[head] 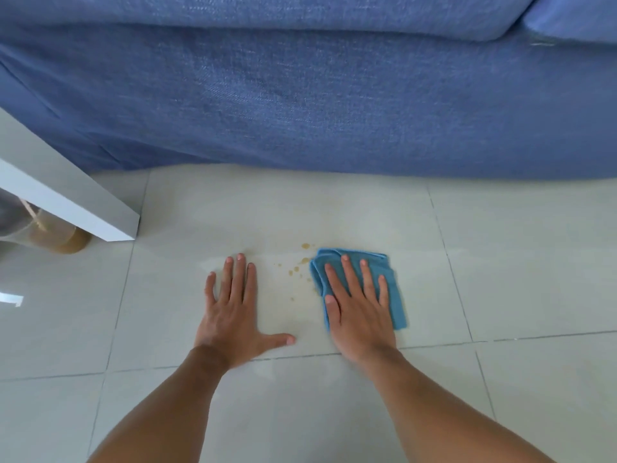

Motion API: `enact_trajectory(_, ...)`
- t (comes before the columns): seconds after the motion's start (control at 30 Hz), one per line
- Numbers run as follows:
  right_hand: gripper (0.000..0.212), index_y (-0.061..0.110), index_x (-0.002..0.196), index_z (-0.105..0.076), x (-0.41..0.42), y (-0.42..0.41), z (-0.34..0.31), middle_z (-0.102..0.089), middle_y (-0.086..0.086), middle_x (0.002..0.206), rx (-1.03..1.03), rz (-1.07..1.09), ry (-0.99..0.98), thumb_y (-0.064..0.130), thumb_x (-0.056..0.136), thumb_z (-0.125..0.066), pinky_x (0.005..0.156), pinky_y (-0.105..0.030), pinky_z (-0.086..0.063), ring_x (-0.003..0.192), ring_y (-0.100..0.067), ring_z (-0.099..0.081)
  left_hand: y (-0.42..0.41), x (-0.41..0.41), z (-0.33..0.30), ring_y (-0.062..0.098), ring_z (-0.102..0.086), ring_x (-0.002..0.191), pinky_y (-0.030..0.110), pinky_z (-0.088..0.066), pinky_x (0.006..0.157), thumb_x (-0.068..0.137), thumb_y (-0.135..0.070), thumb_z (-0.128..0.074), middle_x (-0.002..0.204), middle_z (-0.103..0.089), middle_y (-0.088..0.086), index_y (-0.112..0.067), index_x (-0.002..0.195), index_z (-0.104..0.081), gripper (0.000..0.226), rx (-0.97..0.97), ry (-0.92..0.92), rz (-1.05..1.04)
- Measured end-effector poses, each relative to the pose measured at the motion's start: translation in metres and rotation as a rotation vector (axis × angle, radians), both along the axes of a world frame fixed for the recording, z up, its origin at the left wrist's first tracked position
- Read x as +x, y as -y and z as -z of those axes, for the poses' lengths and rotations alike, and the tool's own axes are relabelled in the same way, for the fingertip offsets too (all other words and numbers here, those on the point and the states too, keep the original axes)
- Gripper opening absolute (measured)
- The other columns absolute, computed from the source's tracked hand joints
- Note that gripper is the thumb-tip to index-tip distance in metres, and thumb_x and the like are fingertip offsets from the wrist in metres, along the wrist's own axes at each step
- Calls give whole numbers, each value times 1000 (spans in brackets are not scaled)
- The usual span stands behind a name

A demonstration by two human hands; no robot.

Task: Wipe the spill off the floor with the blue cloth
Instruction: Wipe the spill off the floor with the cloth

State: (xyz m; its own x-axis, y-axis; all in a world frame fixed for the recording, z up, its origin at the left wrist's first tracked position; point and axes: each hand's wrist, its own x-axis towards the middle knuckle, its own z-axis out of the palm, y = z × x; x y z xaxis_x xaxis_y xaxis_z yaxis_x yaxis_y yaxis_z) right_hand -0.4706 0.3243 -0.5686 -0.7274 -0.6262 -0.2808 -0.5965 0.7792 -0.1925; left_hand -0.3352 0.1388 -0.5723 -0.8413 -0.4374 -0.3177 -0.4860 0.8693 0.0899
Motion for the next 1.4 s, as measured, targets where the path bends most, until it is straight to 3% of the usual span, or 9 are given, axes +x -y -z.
enact_trajectory(0.1, 61, 41, 159, 1, -40, -7, -1, 13, 13, 169, 58, 160, -2, 49, 99, -6, 123, -53, 8, 155, -19, 16, 3, -1, -1, 35, 5, 154, 61, -8, 121, 52, -107, -27, 166, 0, 21, 3, 155, -13, 151, -13, -28, 3)
enact_trajectory(0.23, 60, 35, 160, 5, -45, 50, 2, 19, 4, 169, 21, 349, 36, 45, 104, -14, 120, -60, 12, 154, -27, 21, 2, -1, 3, 36, 3, 154, 61, -8, 121, 53, -106, -29, 166, -3, 22, 4, 155, -15, 151, -47, -23, 15)
enact_trajectory(0.43, 61, 38, 160, -6, 0, 28, 4, 10, 11, 170, -55, 35, 13, 47, 101, -15, 122, -54, 11, 155, -20, 16, 1, -5, 2, 36, -2, 154, 61, -11, 120, 52, -106, -27, 165, -8, 23, 5, 154, -21, 150, -40, 1, 10)
enact_trajectory(0.57, 62, 39, 160, -13, -21, -2, 6, 3, 14, 169, -21, 124, -49, 50, 99, -14, 124, -52, 5, 157, -18, 6, 1, -6, 0, 36, 2, 154, 60, -7, 121, 53, -106, -29, 166, -4, 22, 3, 155, -18, 150, -33, 8, 5)
enact_trajectory(0.73, 59, 37, 160, 2, -48, 34, 3, 15, 8, 169, 5, 213, 13, 47, 104, -13, 121, -57, 12, 155, -25, 17, 2, -5, -1, 33, 10, 154, 58, -1, 123, 52, -107, -25, 167, 5, 19, 1, 156, -9, 151, -32, -19, -4)
enact_trajectory(1.0, 59, 36, 159, 6, -63, 82, -6, 25, 6, 167, 51, -78, 146, 44, 104, -13, 119, -60, 17, 152, -26, 26, 0, -2, 2, 32, 6, 155, 58, -2, 123, 51, -107, -34, 167, 2, 19, 2, 156, -10, 153, -6, -49, -28)
enact_trajectory(1.4, 57, 45, 158, -2, -63, 95, 0, 15, 12, 169, -22, -344, 108, 45, 104, -19, 120, -55, 18, 153, -21, 24, 1, -3, 1, 29, 7, 155, 57, -4, 123, 50, -107, -33, 167, 5, 15, 3, 156, -6, 155, 9, -60, -49)
